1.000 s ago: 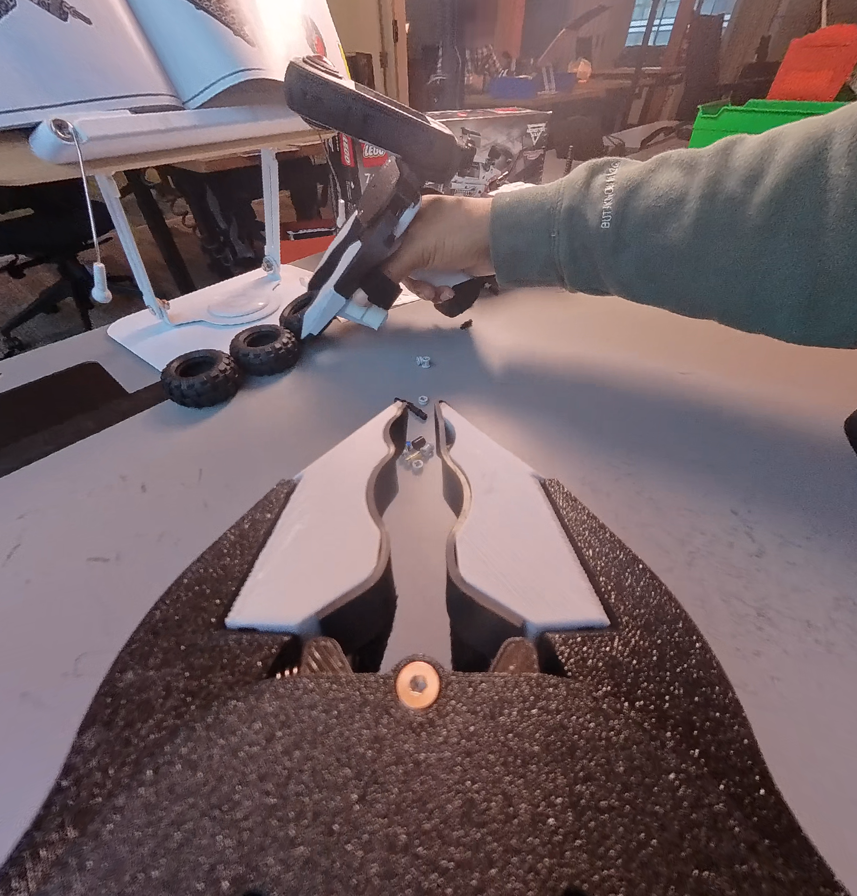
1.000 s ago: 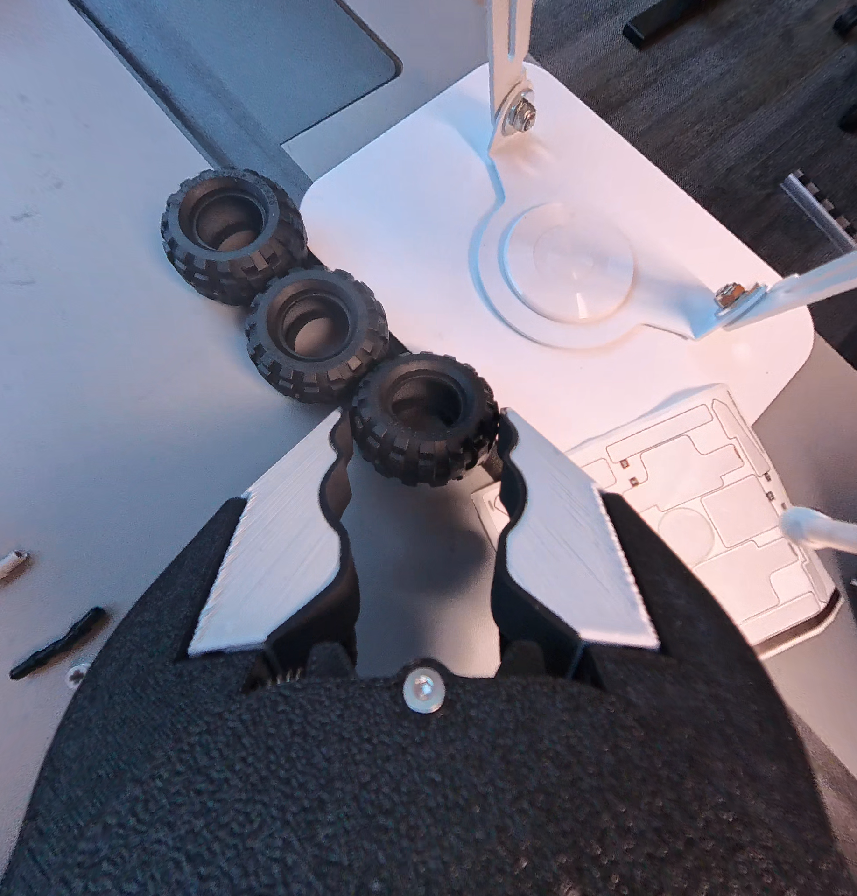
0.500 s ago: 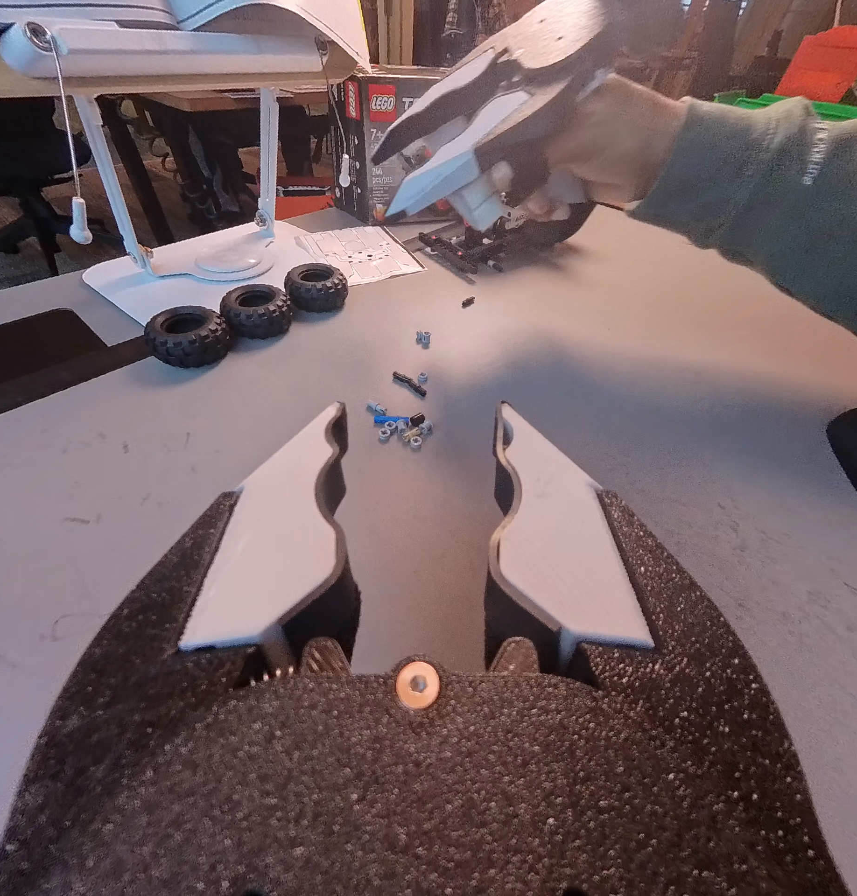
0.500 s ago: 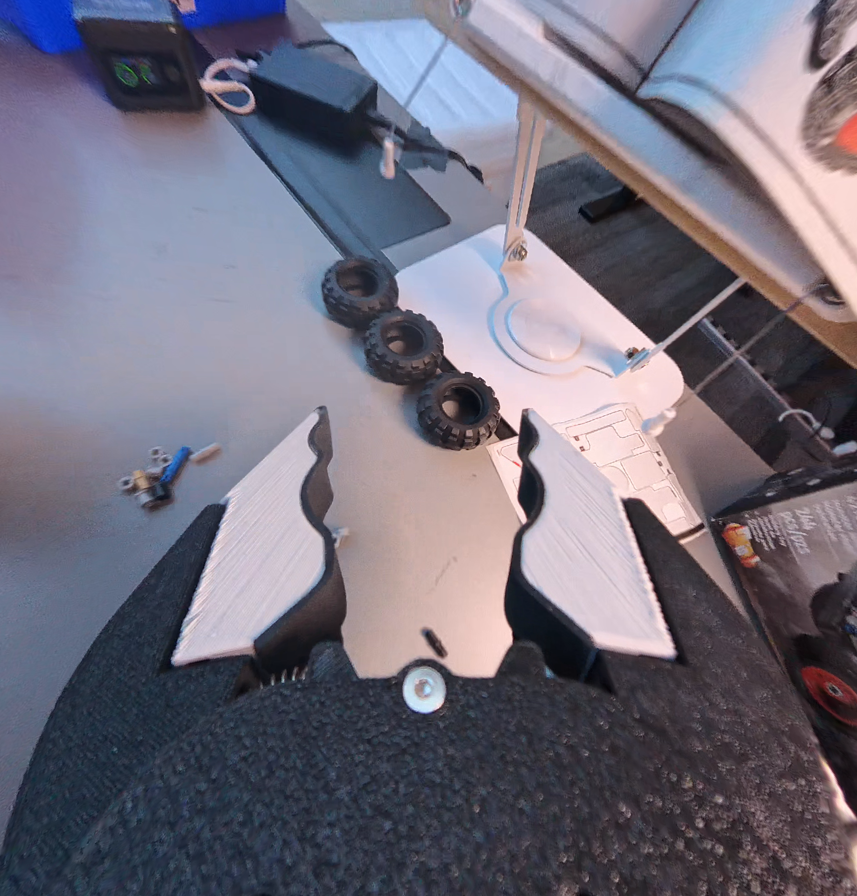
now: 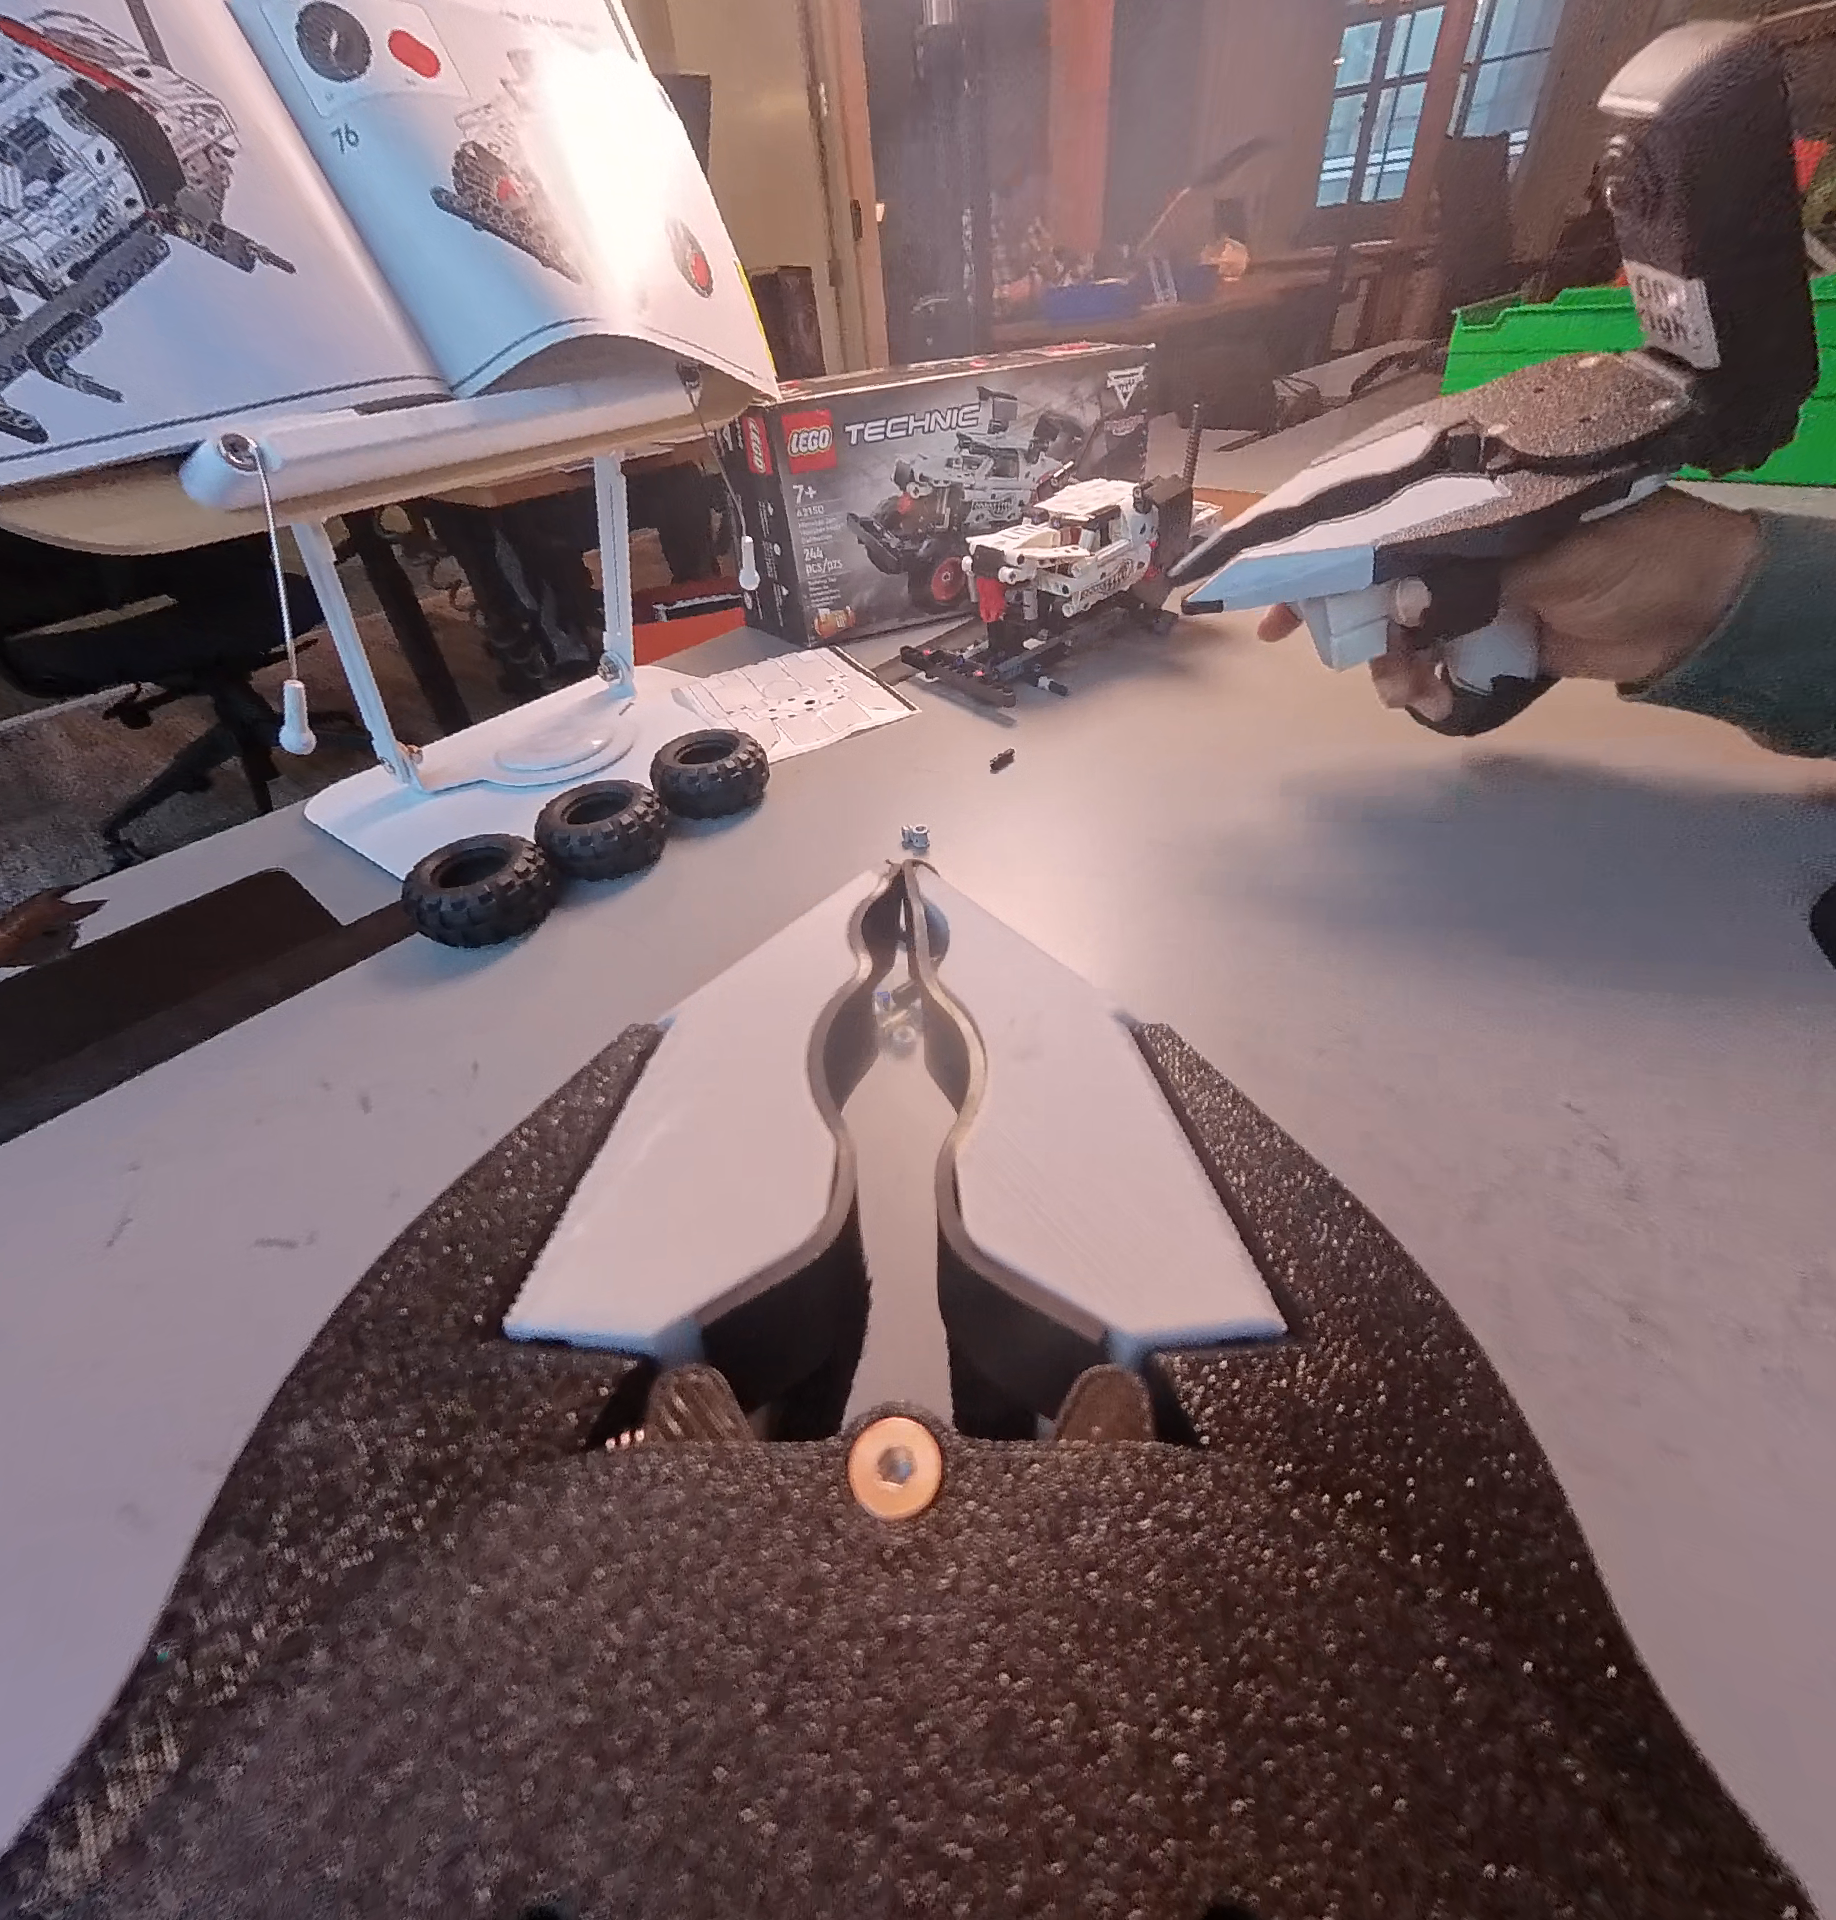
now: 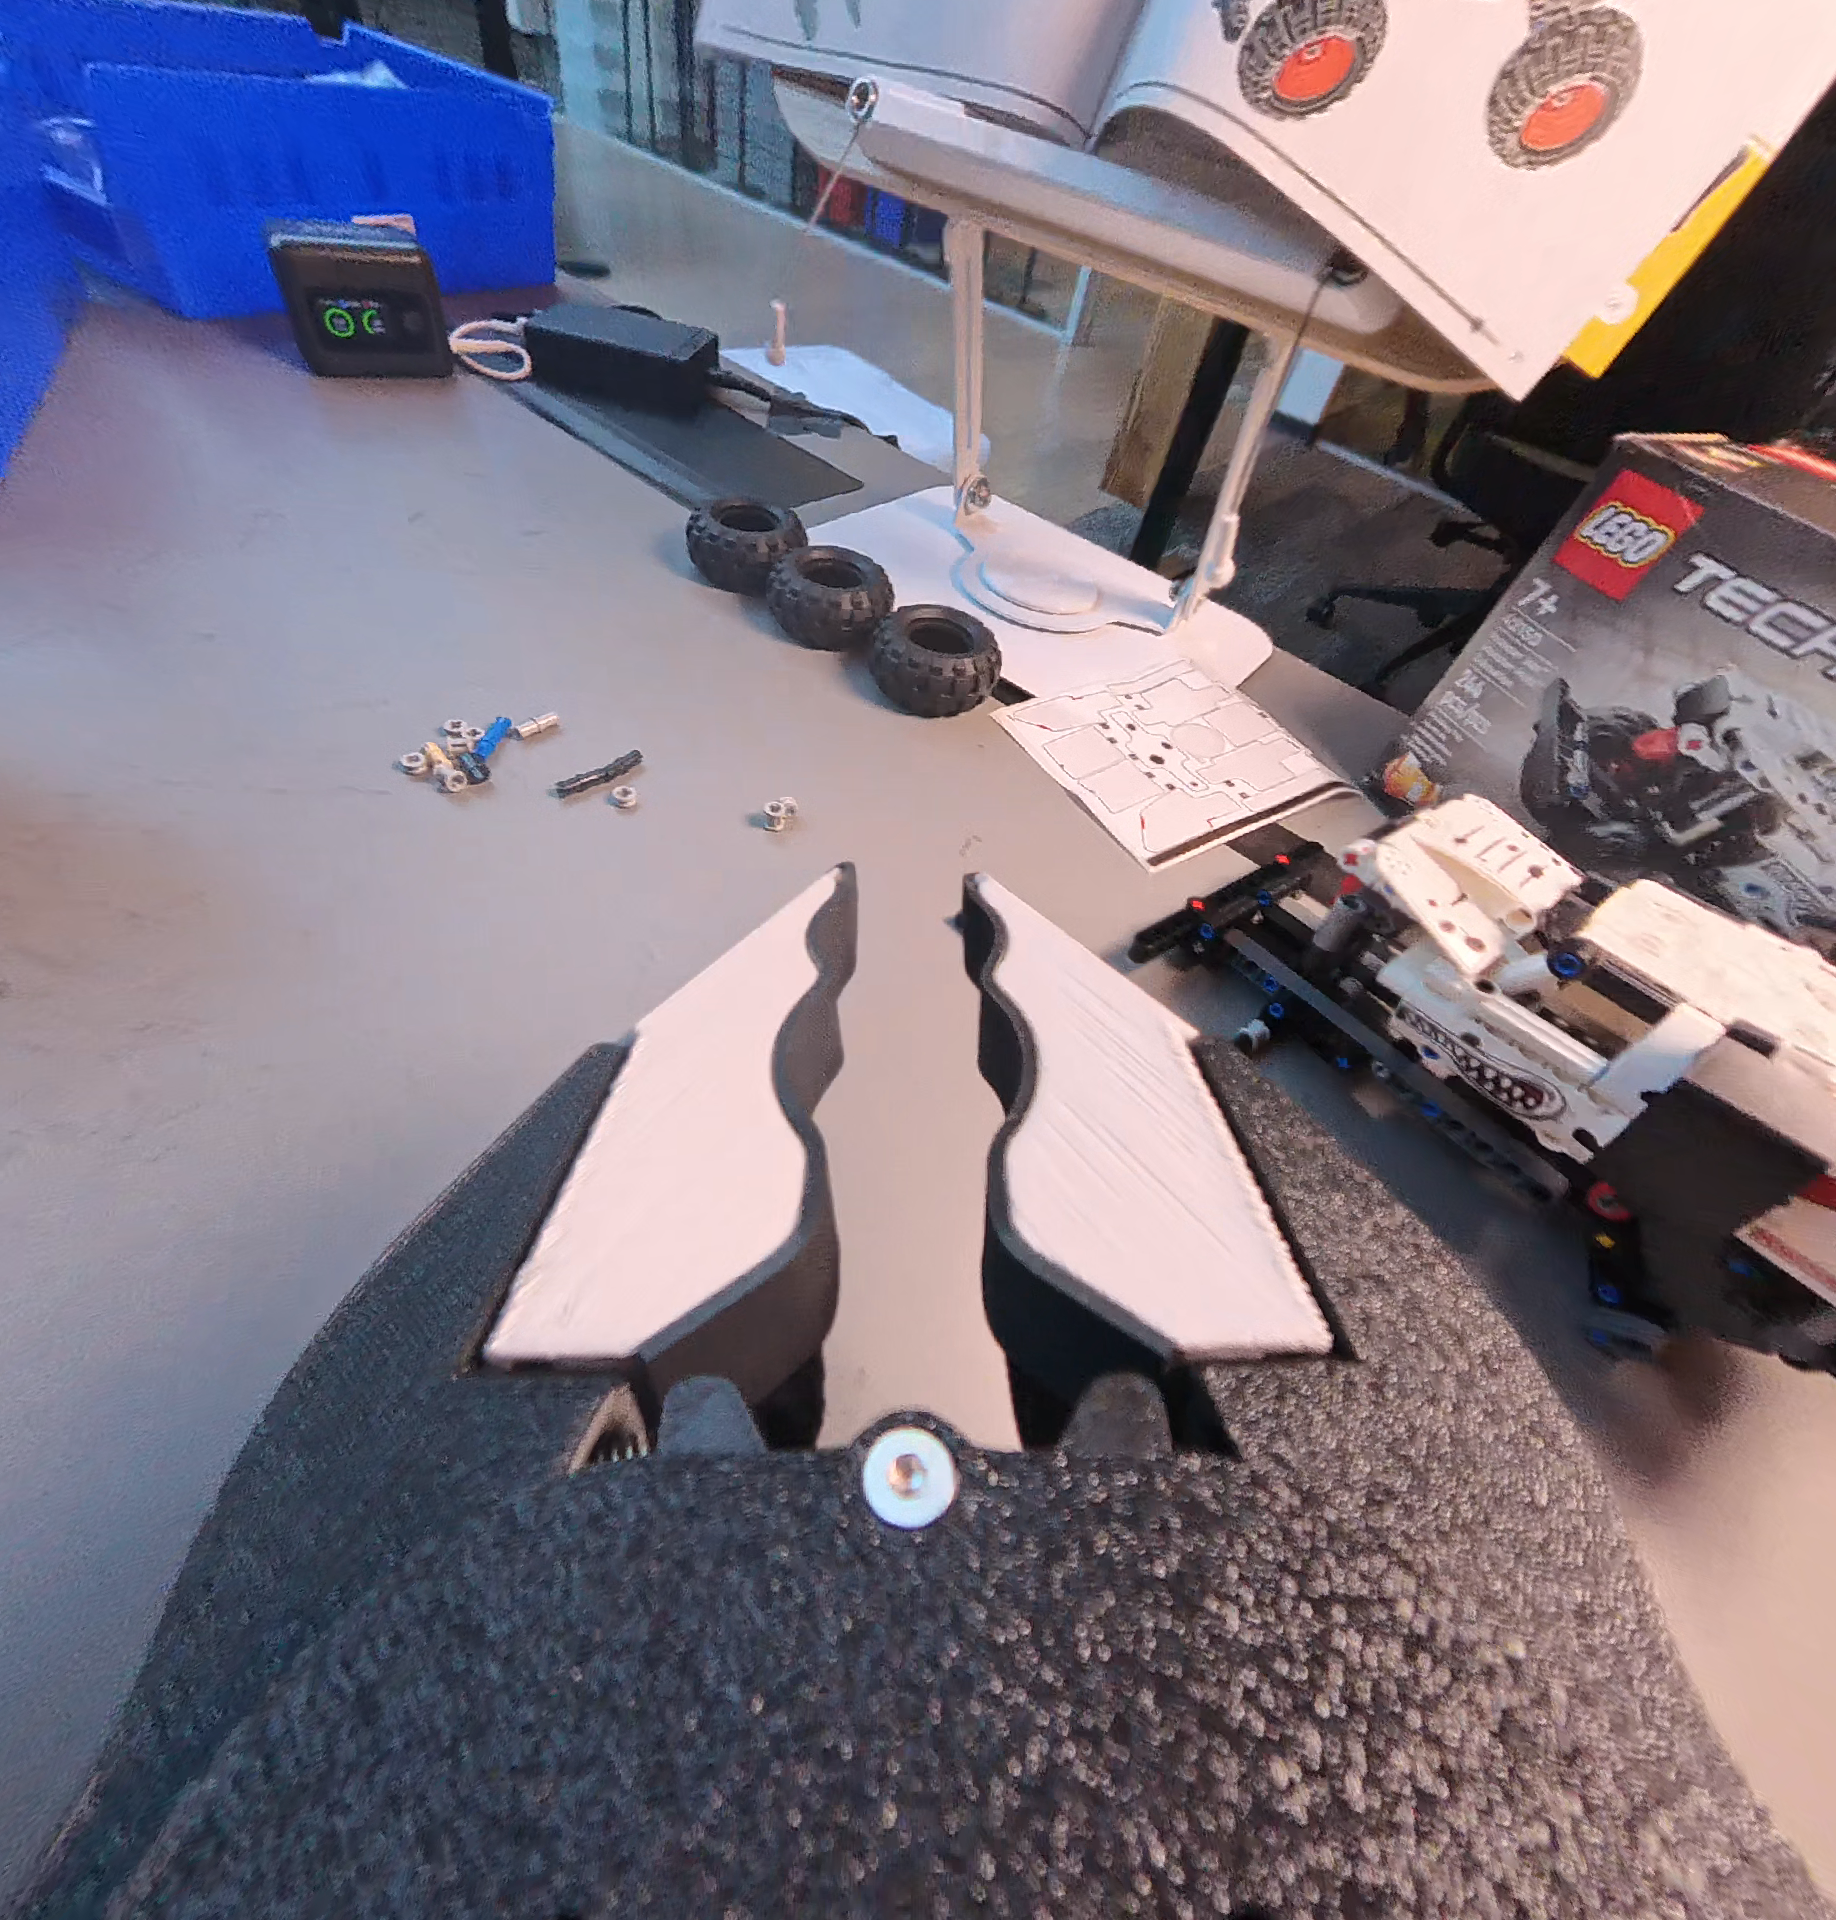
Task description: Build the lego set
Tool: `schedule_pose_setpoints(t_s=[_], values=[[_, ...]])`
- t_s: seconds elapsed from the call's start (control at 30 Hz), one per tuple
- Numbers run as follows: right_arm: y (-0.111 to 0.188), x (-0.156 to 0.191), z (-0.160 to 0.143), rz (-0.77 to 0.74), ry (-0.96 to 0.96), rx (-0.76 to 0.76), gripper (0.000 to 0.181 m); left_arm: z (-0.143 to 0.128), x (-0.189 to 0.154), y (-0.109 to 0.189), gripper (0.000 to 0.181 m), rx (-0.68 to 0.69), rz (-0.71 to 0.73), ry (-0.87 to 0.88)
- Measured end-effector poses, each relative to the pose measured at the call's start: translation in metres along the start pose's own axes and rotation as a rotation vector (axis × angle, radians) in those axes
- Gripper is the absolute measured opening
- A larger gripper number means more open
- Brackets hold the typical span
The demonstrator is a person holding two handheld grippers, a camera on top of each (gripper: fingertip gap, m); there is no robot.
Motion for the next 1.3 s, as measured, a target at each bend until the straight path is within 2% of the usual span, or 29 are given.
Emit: schedule_pose_setpoints(t_s=[0.17,0.37,0.53,0.67,0.8,0.93,1.0,1.03,1.17,1.3], values=[[0.011,-0.031,-0.012,-0.127,-0.041,-0.072,0.001,0.007,0.004,0.003,0.0,-0.031,0.042,-0.029],[0.028,-0.063,-0.016,-0.317,-0.088,-0.087,0.0,0.01,0.016,0.008,0.0,-0.024,0.095,0.016],[0.03,-0.067,-0.018,-0.369,-0.08,-0.078,0.002,0.004,0.03,0.012,0.001,-0.001,0.152,0.064],[0.03,-0.067,-0.018,-0.36,-0.091,-0.083,0.011,0.001,0.042,0.015,0.017,0.003,0.204,0.11],[0.027,-0.064,-0.019,-0.338,-0.08,-0.073,0.02,-0.002,0.048,0.017,0.044,0.016,0.223,0.125],[0.024,-0.06,-0.02,-0.32,-0.05,-0.057,0.024,-0.004,0.049,0.016,0.081,0.023,0.212,0.159],[0.023,-0.059,-0.02,-0.313,-0.044,-0.053,0.026,-0.002,0.051,0.017,0.091,0.007,0.218,0.17],[0.023,-0.058,-0.02,-0.312,-0.044,-0.055,0.026,-0.001,0.052,0.017,0.091,0.007,0.224,0.168],[0.023,-0.058,-0.02,-0.314,-0.038,-0.059,0.026,0.001,0.059,0.013,0.067,0.018,0.258,0.113],[0.022,-0.057,-0.02,-0.315,-0.026,-0.056,0.026,0.036,0.08,-0.008,0.048,-0.058,0.295,0.043]])
Point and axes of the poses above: each gripper's, where its closed fingertips meet, y back along the fingers, z out of its top, x = y × z across the jaws, the point moved 4 cm from there along y, back along the fingers, and after that the axes turned 8 degrees about -x, right-handed, at the moved point
